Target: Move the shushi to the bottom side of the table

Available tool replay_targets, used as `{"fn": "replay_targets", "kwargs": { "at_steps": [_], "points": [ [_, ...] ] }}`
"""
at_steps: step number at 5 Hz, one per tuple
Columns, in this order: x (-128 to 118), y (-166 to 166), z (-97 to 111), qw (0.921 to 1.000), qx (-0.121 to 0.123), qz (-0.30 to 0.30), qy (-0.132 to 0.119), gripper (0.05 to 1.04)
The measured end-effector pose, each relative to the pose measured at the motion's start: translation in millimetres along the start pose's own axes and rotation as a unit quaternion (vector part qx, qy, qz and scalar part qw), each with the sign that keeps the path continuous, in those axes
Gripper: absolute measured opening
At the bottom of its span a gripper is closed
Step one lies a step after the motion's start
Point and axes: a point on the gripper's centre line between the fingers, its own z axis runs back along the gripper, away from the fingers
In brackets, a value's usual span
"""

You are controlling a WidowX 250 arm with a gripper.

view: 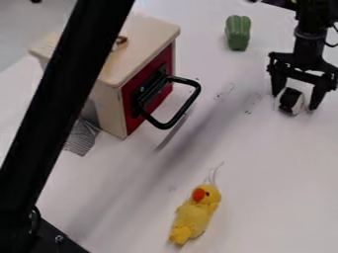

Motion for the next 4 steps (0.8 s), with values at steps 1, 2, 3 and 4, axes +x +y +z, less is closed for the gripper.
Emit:
{"fn": "replay_targets", "kwargs": {
  "at_steps": [1, 2, 3, 4],
  "points": [
    [-0.6, -2.5, -0.1, 1.0000, -0.006, 0.001, 0.001, 0.695],
    [-0.6, -2.5, -0.1, 1.0000, -0.006, -0.002, 0.001, 0.469],
    [-4.9, 2.6, 1.4, 0.9999, 0.009, -0.004, 0.005, 0.389],
    [-10.4, 4.5, 26.0, 0.9997, 0.018, -0.002, -0.017, 0.359]
  ]
}}
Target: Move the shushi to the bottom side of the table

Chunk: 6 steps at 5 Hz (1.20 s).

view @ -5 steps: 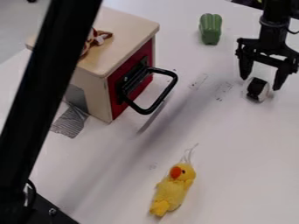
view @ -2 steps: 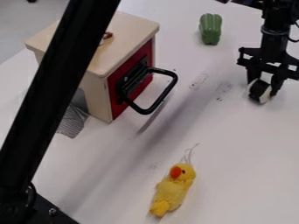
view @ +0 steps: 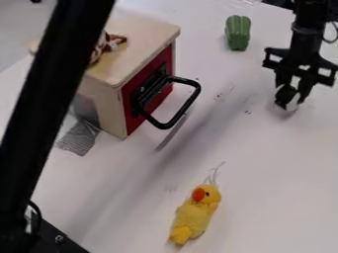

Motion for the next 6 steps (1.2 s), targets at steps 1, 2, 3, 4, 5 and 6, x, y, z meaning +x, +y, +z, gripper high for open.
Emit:
{"fn": "replay_targets", "kwargs": {
  "at_steps": [1, 2, 3, 4, 5, 6],
  "points": [
    [-17.3, 4.2, 32.9, 0.9996, 0.011, 0.004, -0.026, 0.354],
    [-60.1, 7.4, 57.9, 0.9992, 0.002, 0.014, -0.037, 0.354],
    [-108.8, 17.3, 58.9, 0.9991, -0.007, 0.033, -0.025, 0.354],
    [-160.8, 35.5, 50.7, 0.9975, -0.019, 0.066, -0.019, 0.354],
    [-209.0, 47.3, 40.8, 0.9968, -0.012, 0.078, -0.014, 0.354],
    [-238.7, 63.3, 31.1, 0.9962, -0.005, 0.087, -0.009, 0.354]
  ]
}}
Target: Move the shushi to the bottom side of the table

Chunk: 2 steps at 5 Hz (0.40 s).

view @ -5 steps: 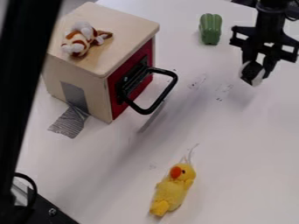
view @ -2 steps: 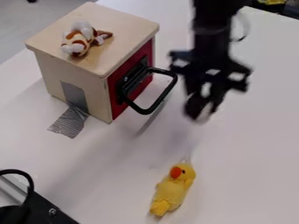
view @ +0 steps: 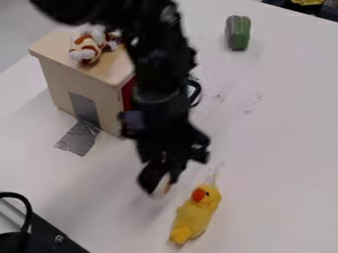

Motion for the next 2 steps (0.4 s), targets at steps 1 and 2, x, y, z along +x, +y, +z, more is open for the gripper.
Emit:
{"fn": "replay_targets", "kwargs": {
  "at_steps": [1, 2],
  "points": [
    [-7.3, 15.9, -7.8, 0.9999, 0.001, 0.014, -0.009, 0.354],
    [-3.7, 25.6, -17.3, 0.9997, -0.001, 0.025, -0.006, 0.354]
  ]
}}
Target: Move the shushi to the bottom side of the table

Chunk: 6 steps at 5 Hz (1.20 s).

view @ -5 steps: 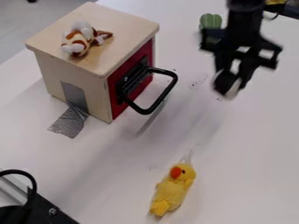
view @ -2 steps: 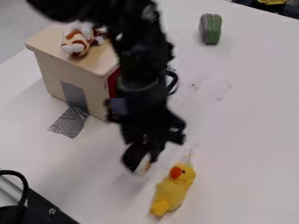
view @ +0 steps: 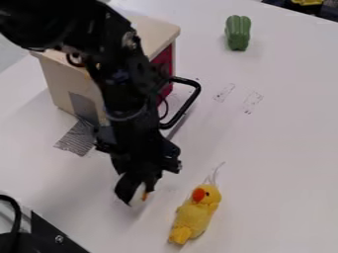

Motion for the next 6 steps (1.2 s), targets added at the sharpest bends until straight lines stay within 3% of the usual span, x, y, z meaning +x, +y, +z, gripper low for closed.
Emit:
{"fn": "replay_targets", "kwargs": {
  "at_steps": [1, 2, 3, 6],
  "points": [
    [0.5, 6.4, -2.3, 1.0000, 0.004, 0.003, 0.003, 0.396],
    [0.2, 8.3, -2.3, 0.9999, 0.009, 0.003, 0.004, 0.741],
    [2.0, 7.5, 0.6, 0.9998, 0.020, 0.004, 0.007, 0.986],
    [-5.4, -4.5, 39.4, 0.9995, 0.021, -0.024, -0.006, 1.000]
  ]
}}
